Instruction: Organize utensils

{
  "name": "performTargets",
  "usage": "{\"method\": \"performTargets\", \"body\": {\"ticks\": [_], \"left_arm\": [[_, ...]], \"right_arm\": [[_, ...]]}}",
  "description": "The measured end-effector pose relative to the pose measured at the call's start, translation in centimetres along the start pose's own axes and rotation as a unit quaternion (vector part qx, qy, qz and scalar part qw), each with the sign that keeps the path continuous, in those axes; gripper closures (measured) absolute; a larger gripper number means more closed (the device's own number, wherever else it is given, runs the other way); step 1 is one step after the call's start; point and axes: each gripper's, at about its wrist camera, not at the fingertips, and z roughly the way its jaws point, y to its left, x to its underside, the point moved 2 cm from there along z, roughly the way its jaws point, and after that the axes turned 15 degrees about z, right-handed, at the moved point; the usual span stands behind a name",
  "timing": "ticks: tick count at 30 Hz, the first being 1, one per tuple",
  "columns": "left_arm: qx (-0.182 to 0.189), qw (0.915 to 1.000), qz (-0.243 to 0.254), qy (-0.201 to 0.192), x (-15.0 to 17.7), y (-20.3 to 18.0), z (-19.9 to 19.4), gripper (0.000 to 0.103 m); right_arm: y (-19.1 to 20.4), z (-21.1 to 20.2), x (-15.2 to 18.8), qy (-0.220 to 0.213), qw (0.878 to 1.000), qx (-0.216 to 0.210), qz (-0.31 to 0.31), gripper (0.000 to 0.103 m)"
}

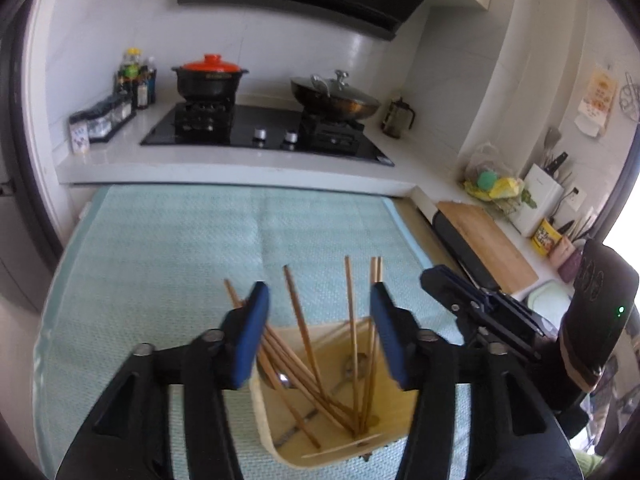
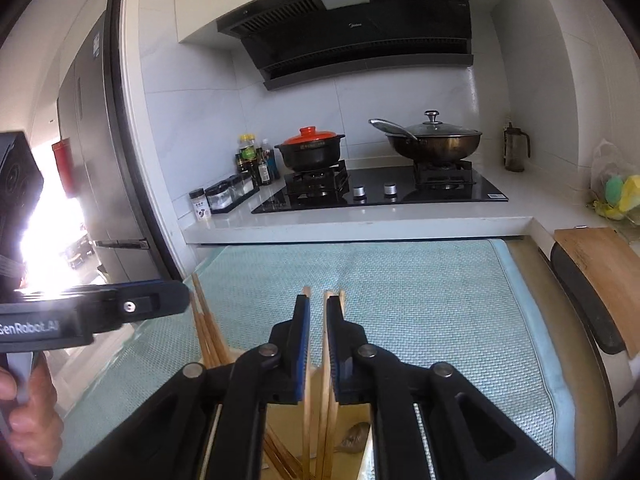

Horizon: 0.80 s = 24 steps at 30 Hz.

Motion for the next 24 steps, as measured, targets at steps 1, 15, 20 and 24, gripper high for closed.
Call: {"method": "performTargets", "body": {"ticks": [1, 15, 20, 24], "left_arm": [[-0.014, 0.9998, 0.005, -0.016, -0.2, 0.3, -1.7, 0.024], [-0.202, 0.9729, 0.071, -0.087, 10.1, -3.7, -18.0, 0.0], [-0.216, 0.9724, 0.047, -0.076, 14.2, -5.1, -20.3, 0.0], [-0.202, 0.978, 0.029, -0.043, 16.4, -5.3, -21.0, 0.0]], "right_arm": [[0.2, -0.9, -0.5, -0.008, 1.0, -0.001, -0.002, 0.07], [4.5, -20.1, 3.1, -0.119, 0.992, -0.004, -0.036, 0.006], [5.1, -23.1, 7.7, -0.073, 0.997, 0.012, -0.031, 0.0], [5.4, -24.6, 10.8, -0.06, 0.996, 0.056, -0.027, 0.0]]}}
